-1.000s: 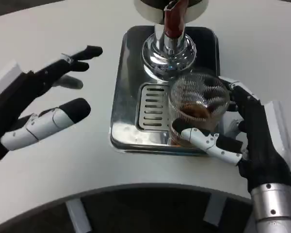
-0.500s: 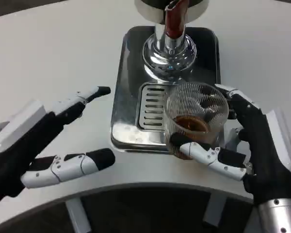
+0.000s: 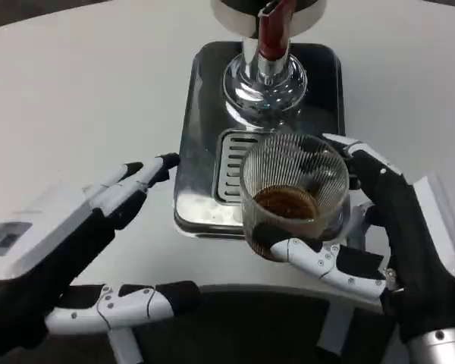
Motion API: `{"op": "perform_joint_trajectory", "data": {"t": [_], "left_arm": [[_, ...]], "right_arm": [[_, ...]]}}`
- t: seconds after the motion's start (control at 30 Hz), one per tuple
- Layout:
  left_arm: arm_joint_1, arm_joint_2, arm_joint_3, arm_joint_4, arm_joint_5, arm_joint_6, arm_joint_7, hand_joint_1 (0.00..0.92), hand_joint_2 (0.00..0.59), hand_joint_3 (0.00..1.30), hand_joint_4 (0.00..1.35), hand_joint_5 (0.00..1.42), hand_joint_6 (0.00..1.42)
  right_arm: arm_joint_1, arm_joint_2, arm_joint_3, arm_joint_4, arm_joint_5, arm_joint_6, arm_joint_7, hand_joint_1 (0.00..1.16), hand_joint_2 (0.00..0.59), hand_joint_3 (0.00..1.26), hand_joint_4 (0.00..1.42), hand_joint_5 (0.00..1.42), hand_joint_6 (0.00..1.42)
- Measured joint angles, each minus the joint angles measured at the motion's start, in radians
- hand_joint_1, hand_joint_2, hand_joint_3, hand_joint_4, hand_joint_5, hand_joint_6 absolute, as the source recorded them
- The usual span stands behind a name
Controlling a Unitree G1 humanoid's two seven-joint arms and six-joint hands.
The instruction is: Grasp the cup under the faucet to collect the drink, then remove the cup.
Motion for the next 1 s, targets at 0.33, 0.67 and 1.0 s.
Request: {"op": "perform_joint_trajectory", "data": {"t": [0.33, 0.67, 1.0], "left_arm": [[0.03, 0.0, 0.016, -0.095, 0.014, 0.053, 0.0, 0.0, 0.089, 0.0, 0.0, 0.0, 0.08], [0.067, 0.01, 0.038, -0.143, 0.079, 0.083, -0.028, 0.0, 0.089, 0.0, 0.0, 0.0, 0.07], [0.106, 0.018, 0.047, -0.169, 0.102, 0.05, -0.047, 0.0, 0.084, 0.0, 0.0, 0.0, 0.0]], "right_arm": [[0.027, 0.012, 0.034, -0.041, -0.008, 0.0, 0.038, 0.82, 0.244, 0.73, 0.86, 1.03, 1.27], [0.031, 0.008, 0.044, -0.071, -0.025, 0.0, 0.071, 0.82, 0.244, 0.73, 0.86, 1.03, 1.29], [0.07, -0.012, 0.025, -0.105, -0.006, 0.0, 0.106, 0.82, 0.244, 0.73, 0.86, 1.03, 1.29]]}}
